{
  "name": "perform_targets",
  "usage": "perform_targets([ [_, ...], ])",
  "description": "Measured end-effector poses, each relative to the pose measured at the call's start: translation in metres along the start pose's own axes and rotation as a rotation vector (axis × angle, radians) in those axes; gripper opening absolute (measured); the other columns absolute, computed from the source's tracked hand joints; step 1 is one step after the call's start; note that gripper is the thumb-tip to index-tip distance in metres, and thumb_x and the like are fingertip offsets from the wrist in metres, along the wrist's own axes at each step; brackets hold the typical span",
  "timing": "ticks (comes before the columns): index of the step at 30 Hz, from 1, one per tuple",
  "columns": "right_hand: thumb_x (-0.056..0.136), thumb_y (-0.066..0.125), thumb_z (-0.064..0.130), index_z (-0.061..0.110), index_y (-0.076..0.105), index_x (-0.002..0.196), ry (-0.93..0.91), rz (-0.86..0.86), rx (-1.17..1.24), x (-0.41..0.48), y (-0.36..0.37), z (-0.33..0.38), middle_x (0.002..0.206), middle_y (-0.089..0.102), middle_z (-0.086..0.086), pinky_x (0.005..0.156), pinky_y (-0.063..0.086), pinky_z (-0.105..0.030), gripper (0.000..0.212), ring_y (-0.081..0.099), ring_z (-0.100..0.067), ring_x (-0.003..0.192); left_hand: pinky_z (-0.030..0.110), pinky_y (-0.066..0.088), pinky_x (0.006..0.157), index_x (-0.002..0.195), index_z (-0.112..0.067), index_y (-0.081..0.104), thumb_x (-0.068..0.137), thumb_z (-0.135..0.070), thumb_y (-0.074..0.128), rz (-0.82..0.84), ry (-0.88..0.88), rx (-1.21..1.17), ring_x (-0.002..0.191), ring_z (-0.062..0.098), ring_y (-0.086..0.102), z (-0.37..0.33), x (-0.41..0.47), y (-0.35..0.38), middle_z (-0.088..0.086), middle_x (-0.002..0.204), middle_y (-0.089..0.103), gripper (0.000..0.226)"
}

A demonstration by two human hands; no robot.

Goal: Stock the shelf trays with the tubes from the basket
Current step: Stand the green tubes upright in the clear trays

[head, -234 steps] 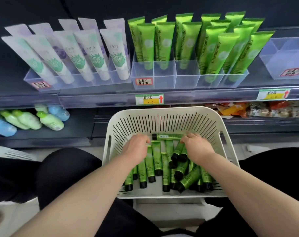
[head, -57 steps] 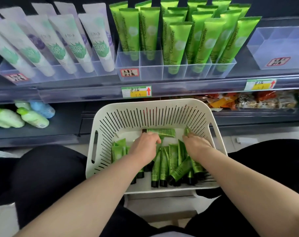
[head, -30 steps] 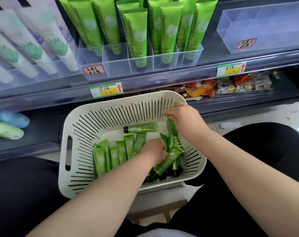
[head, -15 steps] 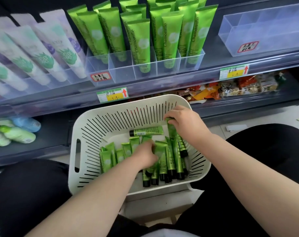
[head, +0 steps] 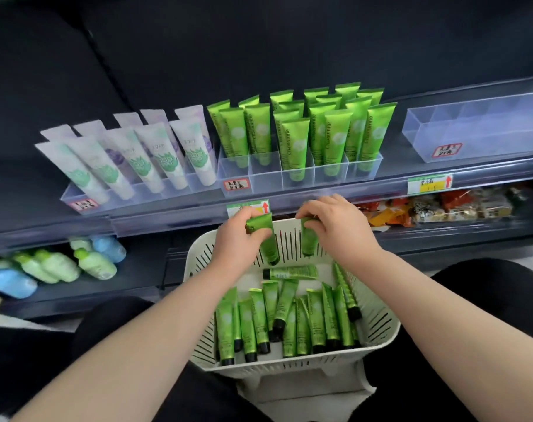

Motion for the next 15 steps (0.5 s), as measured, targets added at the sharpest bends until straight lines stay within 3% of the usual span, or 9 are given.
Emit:
perform_targets([
  [3,0.09,0.058,0.012,0.021,0.069,0.103,-0.05,-0.092,0.002,0.017,-0.023,0.015,0.094,0.066,0.0,0.071,0.046,-0.038,0.018,0.053,-0.026,0.091,0.032,0.049,0.072,0.106,-0.022,0.06,0.086,-0.021,0.069,-0.077,0.103,-0.011,0.078,0.016,0.059,-0.029,0.017,-0.033,-0.008,0.085,0.061,0.021],
  [7,0.092,0.056,0.011,0.02,0.07,0.107,-0.082,-0.178,0.001,0.04,-0.055,0.032,0.096,0.067,0.001,0.072,0.048,-0.04,0.022,0.055,-0.024,0.09,0.029,0.048,0.066,0.11,-0.026,0.06,0.086,-0.023,0.069,-0.228,0.202,-0.013,0.067,0.011,0.057,-0.065,0.04,-0.073,-0.009,0.083,0.062,0.025],
  [11,0.092,0.057,0.014,0.023,0.069,0.108,-0.088,-0.22,-0.02,0.057,-0.074,0.038,0.097,0.068,0.002,0.074,0.049,-0.039,0.022,0.055,-0.023,0.09,0.038,0.053,0.079,0.103,-0.026,0.061,0.087,-0.019,0.064,-0.298,0.274,-0.027,0.079,0.018,0.06,-0.094,0.071,-0.093,-0.007,0.085,0.062,0.018],
  [15,0.093,0.057,0.014,0.023,0.069,0.108,-0.097,-0.221,-0.044,0.063,-0.077,0.034,0.096,0.068,0.002,0.072,0.048,-0.039,0.022,0.055,-0.022,0.088,0.027,0.041,0.068,0.11,-0.021,0.061,0.092,-0.015,0.059,-0.27,0.287,0.099,0.081,0.016,0.057,-0.11,0.095,-0.087,-0.001,0.096,0.062,0.019],
])
Point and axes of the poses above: each hand's wrist, its own x-axis towards the middle knuckle, its own y-axis out of the palm, z = x × y, the point moved 2 cm from there along x, towards the middle knuckle
